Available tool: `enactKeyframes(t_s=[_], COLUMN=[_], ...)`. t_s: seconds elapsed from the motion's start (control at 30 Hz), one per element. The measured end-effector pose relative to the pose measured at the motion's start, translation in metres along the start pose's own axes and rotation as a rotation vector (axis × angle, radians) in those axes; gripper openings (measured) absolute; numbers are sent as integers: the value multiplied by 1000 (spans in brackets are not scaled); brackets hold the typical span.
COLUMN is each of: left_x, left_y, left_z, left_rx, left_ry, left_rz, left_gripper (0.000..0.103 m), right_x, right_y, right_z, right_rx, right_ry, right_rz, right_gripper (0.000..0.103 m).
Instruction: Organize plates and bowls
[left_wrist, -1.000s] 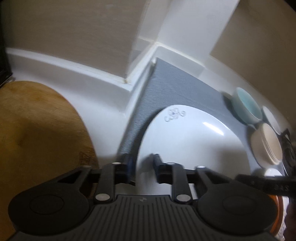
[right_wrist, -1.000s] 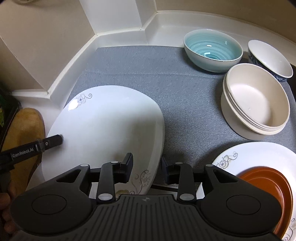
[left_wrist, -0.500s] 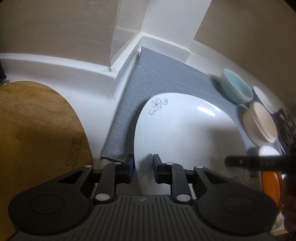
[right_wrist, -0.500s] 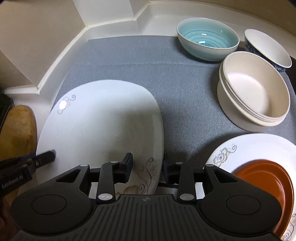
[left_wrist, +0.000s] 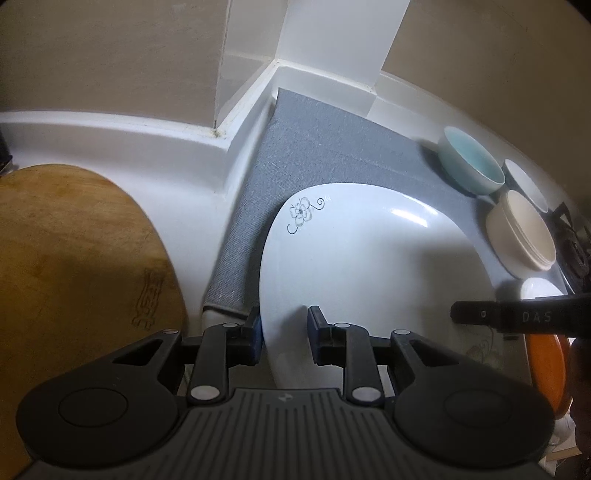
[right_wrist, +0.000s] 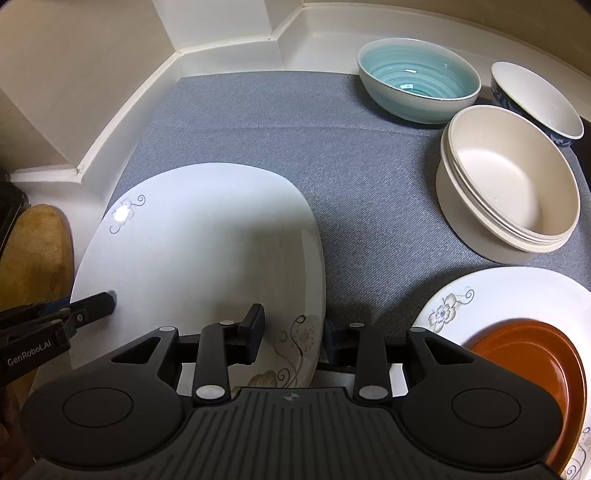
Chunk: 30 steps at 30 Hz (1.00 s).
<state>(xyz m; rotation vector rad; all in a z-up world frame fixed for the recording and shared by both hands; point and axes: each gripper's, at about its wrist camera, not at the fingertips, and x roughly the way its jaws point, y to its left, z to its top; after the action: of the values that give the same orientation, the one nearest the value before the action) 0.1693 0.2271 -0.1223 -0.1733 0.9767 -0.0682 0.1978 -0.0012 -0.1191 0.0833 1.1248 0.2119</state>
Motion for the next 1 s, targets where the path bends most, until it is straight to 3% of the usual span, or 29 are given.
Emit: enactKeyframes(t_s=[1.0], left_x=[4], left_y=[0], left_z=[3], left_rx=[9], left_ry=[-5], left_rz=[-2], left_gripper=[31], right_x=[4], right_y=[1], right_z=[3], right_rx=[-33], right_ry=[23], right_rz=[31], right_gripper=[39])
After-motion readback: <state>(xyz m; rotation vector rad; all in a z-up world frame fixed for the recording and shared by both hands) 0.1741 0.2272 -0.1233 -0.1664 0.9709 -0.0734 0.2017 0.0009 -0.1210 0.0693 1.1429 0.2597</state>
